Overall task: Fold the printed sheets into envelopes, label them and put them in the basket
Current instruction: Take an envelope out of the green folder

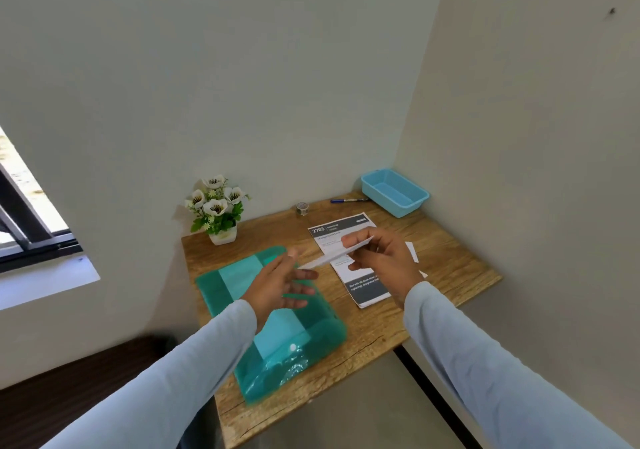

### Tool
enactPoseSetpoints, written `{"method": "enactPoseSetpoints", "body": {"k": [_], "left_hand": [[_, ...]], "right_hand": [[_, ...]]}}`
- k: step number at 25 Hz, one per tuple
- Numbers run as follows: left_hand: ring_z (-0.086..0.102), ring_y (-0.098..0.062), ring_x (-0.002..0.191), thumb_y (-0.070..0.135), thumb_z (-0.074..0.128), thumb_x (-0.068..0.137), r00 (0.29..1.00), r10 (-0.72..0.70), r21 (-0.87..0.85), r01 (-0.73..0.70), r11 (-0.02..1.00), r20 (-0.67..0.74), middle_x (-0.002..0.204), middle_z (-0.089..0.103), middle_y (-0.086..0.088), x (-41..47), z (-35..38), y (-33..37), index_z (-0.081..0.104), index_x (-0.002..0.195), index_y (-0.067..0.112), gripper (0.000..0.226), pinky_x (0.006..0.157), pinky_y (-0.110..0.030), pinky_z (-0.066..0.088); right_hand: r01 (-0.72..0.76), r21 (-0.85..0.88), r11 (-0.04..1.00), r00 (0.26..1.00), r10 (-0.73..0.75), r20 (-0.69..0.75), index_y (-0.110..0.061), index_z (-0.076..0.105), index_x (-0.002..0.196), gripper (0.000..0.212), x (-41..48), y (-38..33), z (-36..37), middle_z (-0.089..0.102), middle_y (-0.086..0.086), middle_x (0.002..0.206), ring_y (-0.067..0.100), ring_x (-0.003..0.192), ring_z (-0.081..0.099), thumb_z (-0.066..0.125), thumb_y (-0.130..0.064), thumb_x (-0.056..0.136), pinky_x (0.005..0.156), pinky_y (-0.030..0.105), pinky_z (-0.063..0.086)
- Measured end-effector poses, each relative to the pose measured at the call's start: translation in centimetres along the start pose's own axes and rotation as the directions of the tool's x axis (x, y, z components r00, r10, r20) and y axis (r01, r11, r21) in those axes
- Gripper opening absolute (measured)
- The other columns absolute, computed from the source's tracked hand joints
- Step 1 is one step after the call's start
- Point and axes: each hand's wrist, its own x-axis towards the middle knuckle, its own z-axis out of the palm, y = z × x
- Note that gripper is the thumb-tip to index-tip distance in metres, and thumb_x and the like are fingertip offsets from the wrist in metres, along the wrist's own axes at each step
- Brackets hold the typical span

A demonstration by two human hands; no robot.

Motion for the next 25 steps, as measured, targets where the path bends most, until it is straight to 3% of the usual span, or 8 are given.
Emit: {"method": "enactPoseSetpoints", "body": {"k": [4,7,10,13,16,20,25], "left_hand": [[0.075,-0.020,0.089,0.020,0.063,0.100,0.998,-0.014,-0.214,0.001,0.977,-0.057,0.111,0.075,-0.011,2.3,1.0,1.1,0.074,0.119,0.015,0.023,0.071,-0.033,0.060],[0.074,-0.024,0.096,0.006,0.067,0.095,0.989,-0.011,-0.232,-0.024,0.972,-0.148,0.112,0.076,-0.010,4.7,1.1,1.3,0.075,0.116,0.014,0.024,0.074,-0.035,0.061],[0.072,-0.030,0.104,0.001,0.070,0.092,0.972,-0.009,-0.248,-0.051,0.967,-0.235,0.116,0.074,-0.008,7.2,0.9,1.4,0.075,0.115,0.014,0.027,0.078,-0.038,0.063],[0.073,-0.028,0.101,-0.002,0.072,0.089,0.957,-0.014,-0.246,-0.060,0.967,-0.290,0.117,0.072,-0.008,10.1,0.7,1.4,0.074,0.114,0.016,0.031,0.075,-0.035,0.063],[0.074,-0.026,0.098,-0.003,0.074,0.087,0.948,-0.019,-0.238,-0.060,0.969,-0.319,0.117,0.072,-0.007,13.3,1.2,1.4,0.074,0.115,0.016,0.034,0.072,-0.034,0.062],[0.075,-0.024,0.091,-0.004,0.075,0.086,0.928,-0.028,-0.222,-0.060,0.973,-0.371,0.116,0.070,-0.004,16.2,1.7,0.8,0.073,0.117,0.015,0.036,0.070,-0.036,0.063],[0.077,-0.021,0.083,-0.006,0.074,0.086,0.901,-0.062,-0.180,-0.018,0.984,-0.430,0.112,0.071,-0.009,19.2,1.4,-0.6,0.072,0.120,0.015,0.040,0.067,-0.030,0.062]], "right_hand": [[-0.047,0.072,0.996,0.999,0.047,-0.006,-0.015,0.079,0.094,0.035,1.2,0.8,-0.2,0.075,0.003,0.114,0.024,0.111,0.069,0.069,0.017,0.084,0.079,0.033,0.062],[-0.128,0.159,0.979,0.991,0.131,-0.007,-0.021,0.073,0.117,0.043,2.8,1.8,-0.9,0.073,0.001,0.120,0.027,0.111,0.071,0.072,0.010,0.087,0.082,0.041,0.063],[-0.310,0.292,0.905,0.950,0.303,0.070,-0.027,0.053,0.142,0.070,4.7,3.0,-1.8,0.063,0.010,0.136,0.034,0.112,0.071,0.075,0.008,0.086,0.090,0.053,0.061],[-0.430,0.426,0.796,0.903,0.392,0.177,-0.026,0.045,0.146,0.082,7.1,4.3,-2.8,0.061,0.017,0.135,0.040,0.108,0.072,0.081,0.007,0.080,0.089,0.052,0.061],[-0.460,0.430,0.776,0.887,0.418,0.195,-0.021,0.049,0.143,0.072,9.7,5.5,-3.6,0.074,0.018,0.115,0.040,0.103,0.074,0.081,0.003,0.082,0.081,0.045,0.063],[-0.488,0.327,0.809,0.872,0.462,0.160,-0.013,0.054,0.137,0.056,12.6,7.3,-4.5,0.076,0.014,0.114,0.035,0.103,0.075,0.080,-0.005,0.087,0.086,0.044,0.063],[-0.546,0.203,0.813,0.837,0.542,0.080,-0.002,0.064,0.118,0.027,16.5,10.2,-6.0,0.079,0.013,0.104,0.033,0.095,0.077,0.074,-0.006,0.093,0.078,0.039,0.065]]}}
